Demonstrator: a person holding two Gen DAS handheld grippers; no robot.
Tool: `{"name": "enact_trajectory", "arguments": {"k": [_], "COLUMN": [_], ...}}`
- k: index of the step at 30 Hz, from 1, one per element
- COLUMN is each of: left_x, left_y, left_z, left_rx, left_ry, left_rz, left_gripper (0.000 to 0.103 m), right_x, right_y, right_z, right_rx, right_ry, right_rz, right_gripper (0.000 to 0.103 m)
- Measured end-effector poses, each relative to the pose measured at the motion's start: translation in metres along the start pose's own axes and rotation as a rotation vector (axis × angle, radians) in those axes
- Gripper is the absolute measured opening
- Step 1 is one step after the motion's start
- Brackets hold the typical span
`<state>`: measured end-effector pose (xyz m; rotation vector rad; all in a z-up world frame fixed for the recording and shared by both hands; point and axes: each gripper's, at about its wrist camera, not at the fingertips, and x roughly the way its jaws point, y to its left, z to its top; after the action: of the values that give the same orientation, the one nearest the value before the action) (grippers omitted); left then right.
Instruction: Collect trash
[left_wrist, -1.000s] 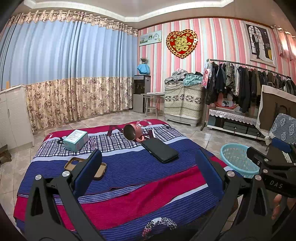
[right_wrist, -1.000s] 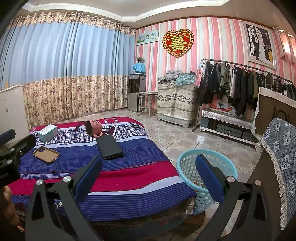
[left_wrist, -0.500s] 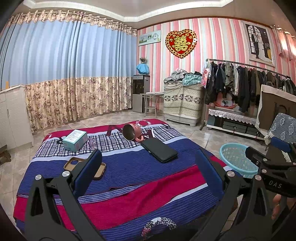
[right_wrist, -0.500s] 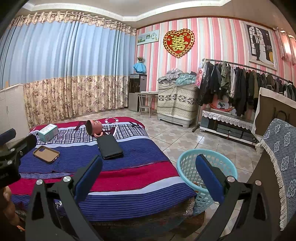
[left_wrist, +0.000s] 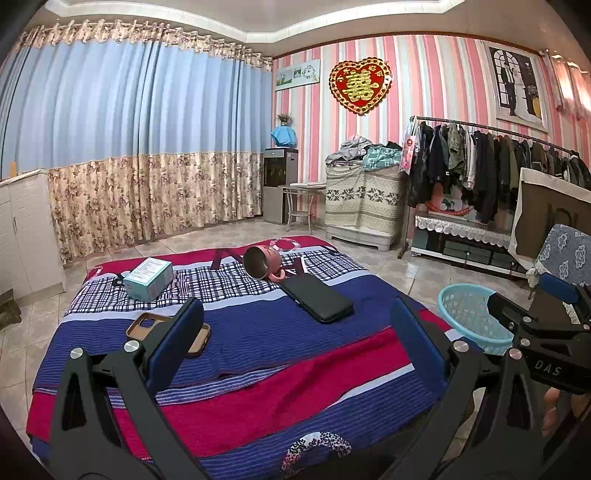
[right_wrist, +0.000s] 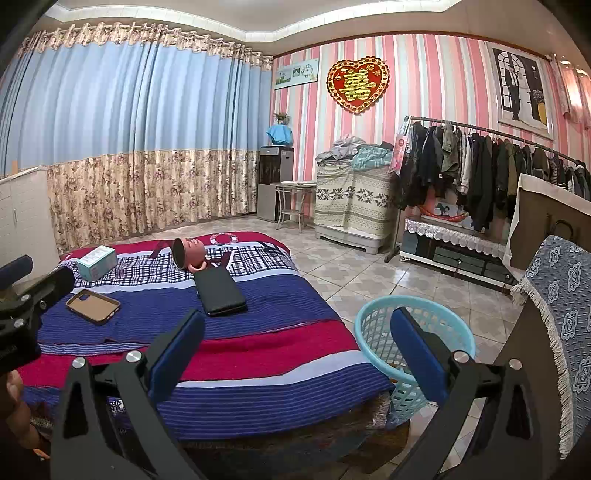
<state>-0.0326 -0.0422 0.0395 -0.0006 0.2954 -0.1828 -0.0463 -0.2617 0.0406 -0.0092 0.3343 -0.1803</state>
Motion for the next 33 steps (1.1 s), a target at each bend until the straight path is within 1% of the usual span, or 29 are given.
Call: {"name": "enact_trajectory", "arguments": {"k": [33], "left_x": [-0.0009], "left_y": [-0.0025], "left_z": [0.0003], "left_rx": [0.001], "left_ry": [0.004], "left_rz": [-0.001], "left_gripper": [0.098], "right_x": [0.0003], "right_y": [0.0005], "right_z": [-0.0012], "right_rx": [-0.001], "right_ry": [-0.001], "right_rz": [0.001], "right_gripper": [0.098]}}
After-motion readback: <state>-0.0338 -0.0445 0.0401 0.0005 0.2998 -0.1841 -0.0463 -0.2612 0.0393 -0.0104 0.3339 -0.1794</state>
